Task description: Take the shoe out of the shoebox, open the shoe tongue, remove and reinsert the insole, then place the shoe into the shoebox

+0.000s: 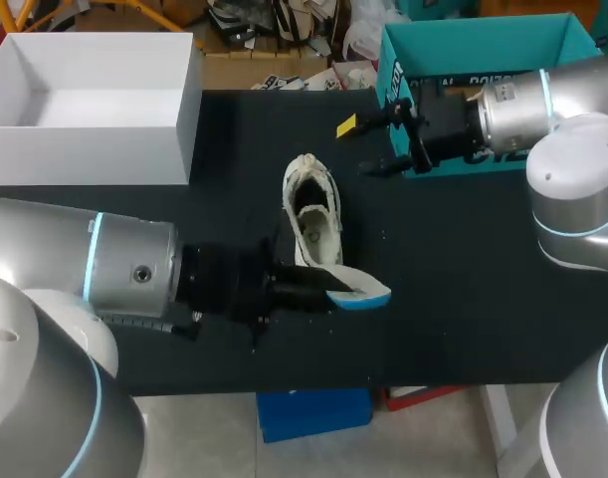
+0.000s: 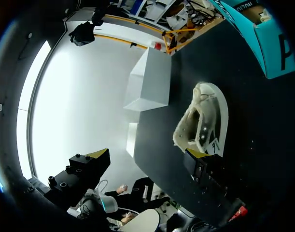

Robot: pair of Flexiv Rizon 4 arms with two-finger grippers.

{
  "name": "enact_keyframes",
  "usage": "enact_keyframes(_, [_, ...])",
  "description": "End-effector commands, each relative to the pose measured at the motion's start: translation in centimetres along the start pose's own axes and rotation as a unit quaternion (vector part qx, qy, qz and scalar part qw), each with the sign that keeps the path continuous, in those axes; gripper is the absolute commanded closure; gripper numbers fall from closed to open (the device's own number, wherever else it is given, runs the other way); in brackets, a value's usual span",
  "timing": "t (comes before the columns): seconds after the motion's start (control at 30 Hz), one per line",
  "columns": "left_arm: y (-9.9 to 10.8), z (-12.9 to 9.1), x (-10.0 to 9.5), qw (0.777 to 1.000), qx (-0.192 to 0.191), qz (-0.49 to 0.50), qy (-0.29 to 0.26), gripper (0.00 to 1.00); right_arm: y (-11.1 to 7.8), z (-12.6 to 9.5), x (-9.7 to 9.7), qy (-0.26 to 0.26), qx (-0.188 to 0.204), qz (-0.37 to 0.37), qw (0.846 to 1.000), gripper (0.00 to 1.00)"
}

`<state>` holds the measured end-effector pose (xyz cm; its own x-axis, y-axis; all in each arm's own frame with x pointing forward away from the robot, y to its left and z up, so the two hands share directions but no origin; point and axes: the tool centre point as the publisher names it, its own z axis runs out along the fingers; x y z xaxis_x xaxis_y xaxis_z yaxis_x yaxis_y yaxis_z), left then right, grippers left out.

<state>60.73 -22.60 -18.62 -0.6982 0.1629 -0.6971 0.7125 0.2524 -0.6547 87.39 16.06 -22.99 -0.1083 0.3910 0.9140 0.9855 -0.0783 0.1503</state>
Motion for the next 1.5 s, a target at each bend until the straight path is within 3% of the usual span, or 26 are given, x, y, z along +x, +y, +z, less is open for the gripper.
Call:
enact_keyframes(0.03, [-0.8, -0.3, 0.8, 0.997, -0.054, 0.042, -0.030, 1.00, 0.0, 0.1, 0.0, 0.000, -0.001, 0.000, 1.000, 0.00])
enact_keyframes(0.1, [-1.6, -0.2, 1.5, 0.996, -0.035, 0.067, -0.043, 1.00, 0.0, 0.1, 0.0, 0.000, -0.001, 0.000, 1.000, 0.00])
enact_keyframes(0.2, [-1.9, -0.5, 3.4, 0.985, -0.045, 0.153, -0.068, 1.00, 0.0, 0.1, 0.0, 0.000, -0.001, 0.000, 1.000, 0.00])
enact_keyframes(0.27, [-1.0, -0.9, 4.4, 0.980, -0.020, 0.168, -0.100, 1.00, 0.0, 0.1, 0.0, 0.000, -0.001, 0.000, 1.000, 0.00])
enact_keyframes(0.5, [2.2, -1.5, 7.0, 0.967, 0.026, 0.222, -0.124, 1.00, 0.0, 0.1, 0.0, 0.000, -0.001, 0.000, 1.000, 0.00])
enact_keyframes(1.07, [2.2, -1.5, 7.0, 0.967, 0.026, 0.222, -0.124, 1.00, 0.0, 0.1, 0.0, 0.000, -0.001, 0.000, 1.000, 0.00])
enact_keyframes(1.13, [1.9, -1.7, 7.3, 0.944, 0.020, 0.294, -0.148, 1.00, 0.0, 0.1, 0.0, 0.000, -0.001, 0.000, 1.000, 0.00])
enact_keyframes(1.17, [2.0, -1.6, 7.6, 0.935, -0.001, 0.327, -0.139, 1.00, 0.0, 0.1, 0.0, 0.000, -0.001, 0.000, 1.000, 0.00])
enact_keyframes(1.23, [2.7, -1.9, 7.8, 0.920, 0.009, 0.351, -0.175, 1.00, 0.0, 0.1, 0.0, 0.000, -0.001, 0.000, 1.000, 0.00])
enact_keyframes(1.27, [3.3, -2.0, 7.9, 0.914, -0.011, 0.370, -0.168, 1.00, 0.0, 0.1, 0.0, 0.000, -0.001, 0.000, 1.000, 0.00])
enact_keyframes(1.5, [6.6, -3.0, 7.5, 0.886, -0.022, 0.418, -0.199, 1.00, 0.0, 0.1, 0.0, 0.000, -0.001, 0.000, 1.000, 0.00])
